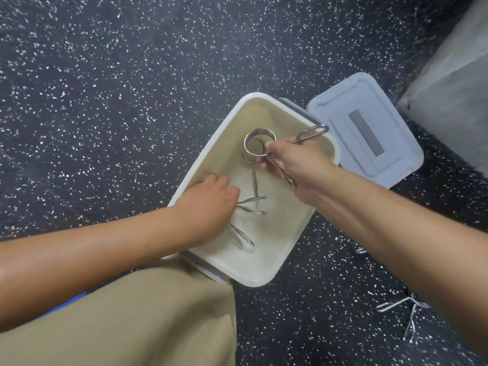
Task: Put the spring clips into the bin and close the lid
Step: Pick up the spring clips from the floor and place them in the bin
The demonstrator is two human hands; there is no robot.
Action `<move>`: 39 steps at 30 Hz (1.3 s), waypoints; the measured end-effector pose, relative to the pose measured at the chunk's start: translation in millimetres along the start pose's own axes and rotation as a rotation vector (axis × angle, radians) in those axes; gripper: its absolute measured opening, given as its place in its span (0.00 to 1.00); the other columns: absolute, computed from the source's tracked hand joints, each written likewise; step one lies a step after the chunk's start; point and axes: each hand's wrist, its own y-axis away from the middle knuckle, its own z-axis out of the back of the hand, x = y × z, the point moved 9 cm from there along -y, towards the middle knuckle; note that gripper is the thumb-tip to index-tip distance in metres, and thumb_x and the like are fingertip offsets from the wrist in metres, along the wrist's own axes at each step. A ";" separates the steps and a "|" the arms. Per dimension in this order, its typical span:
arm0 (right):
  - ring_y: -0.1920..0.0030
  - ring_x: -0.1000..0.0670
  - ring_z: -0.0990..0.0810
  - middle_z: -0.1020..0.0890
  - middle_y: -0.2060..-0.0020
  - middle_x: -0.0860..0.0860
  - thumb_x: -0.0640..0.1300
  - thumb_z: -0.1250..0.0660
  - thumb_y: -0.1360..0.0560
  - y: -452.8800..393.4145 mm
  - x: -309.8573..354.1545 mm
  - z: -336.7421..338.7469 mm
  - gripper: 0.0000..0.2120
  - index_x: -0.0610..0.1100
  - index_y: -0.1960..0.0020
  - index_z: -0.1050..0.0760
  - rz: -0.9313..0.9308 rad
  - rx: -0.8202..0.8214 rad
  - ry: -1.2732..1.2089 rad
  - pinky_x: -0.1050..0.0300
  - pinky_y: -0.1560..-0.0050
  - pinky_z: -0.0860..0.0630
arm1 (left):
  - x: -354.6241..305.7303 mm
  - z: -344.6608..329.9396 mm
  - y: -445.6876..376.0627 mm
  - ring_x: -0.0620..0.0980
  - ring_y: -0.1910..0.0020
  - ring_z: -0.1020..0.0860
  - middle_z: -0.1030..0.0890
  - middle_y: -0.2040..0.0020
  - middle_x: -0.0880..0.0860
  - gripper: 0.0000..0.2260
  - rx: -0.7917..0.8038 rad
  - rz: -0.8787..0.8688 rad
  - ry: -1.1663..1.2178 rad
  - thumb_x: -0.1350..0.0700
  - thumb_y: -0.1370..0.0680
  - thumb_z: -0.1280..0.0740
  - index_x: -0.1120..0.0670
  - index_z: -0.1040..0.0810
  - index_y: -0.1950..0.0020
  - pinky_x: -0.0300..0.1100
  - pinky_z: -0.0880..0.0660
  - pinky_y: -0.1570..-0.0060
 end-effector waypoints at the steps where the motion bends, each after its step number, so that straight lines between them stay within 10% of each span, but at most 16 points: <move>1: 0.65 0.45 0.20 0.21 0.59 0.39 0.34 0.31 0.25 -7.9 -9.0 -2.0 0.03 0.36 0.54 0.25 -0.025 -0.031 -0.007 0.55 0.61 0.18 | -0.3 2.9 2.8 0.57 0.44 0.26 0.25 0.44 0.55 0.08 -0.014 -0.001 0.052 0.57 0.21 0.38 0.54 0.28 0.42 0.49 0.25 0.49; 12: 0.59 0.44 0.15 0.15 0.62 0.46 0.39 0.22 0.35 -49.3 -63.7 1.4 0.10 0.42 0.60 0.23 -0.105 -0.310 -0.074 0.43 0.47 0.18 | -11.8 23.6 19.9 0.59 0.43 0.25 0.23 0.45 0.55 0.12 -0.005 -0.031 0.276 0.48 0.17 0.42 0.54 0.28 0.40 0.53 0.25 0.46; 19: 0.62 0.46 0.23 0.19 0.60 0.50 0.48 0.24 0.31 -37.0 -58.8 0.1 0.13 0.43 0.53 0.22 -0.138 -0.424 -0.018 0.56 0.59 0.28 | -13.8 30.1 23.6 0.57 0.46 0.25 0.23 0.48 0.54 0.13 -0.032 -0.046 0.303 0.45 0.17 0.43 0.54 0.29 0.43 0.48 0.30 0.54; 25: 0.53 0.41 0.20 0.17 0.47 0.43 0.45 0.30 0.25 -31.5 -52.9 -0.7 0.16 0.39 0.41 0.24 -0.186 -0.320 0.113 0.55 0.56 0.30 | -12.6 36.5 28.4 0.56 0.49 0.24 0.28 0.55 0.51 0.11 -0.018 -0.051 0.336 0.44 0.17 0.44 0.52 0.32 0.49 0.47 0.34 0.58; 35: 0.70 0.47 0.32 0.29 0.72 0.51 0.43 0.36 0.24 16.7 -2.5 9.2 0.08 0.45 0.60 0.24 0.077 -0.056 0.459 0.59 0.73 0.34 | -15.5 67.6 18.4 0.58 0.50 0.21 0.20 0.50 0.52 0.16 -0.077 -0.015 0.346 0.42 0.17 0.45 0.53 0.26 0.43 0.47 0.31 0.61; 39: 0.55 0.51 0.15 0.14 0.58 0.52 0.48 0.34 0.27 37.1 12.6 35.6 0.05 0.49 0.56 0.20 0.176 0.040 0.435 0.51 0.46 0.20 | -26.0 85.2 15.4 0.58 0.55 0.20 0.18 0.55 0.51 0.15 -0.129 -0.031 0.381 0.42 0.18 0.45 0.51 0.26 0.46 0.51 0.23 0.57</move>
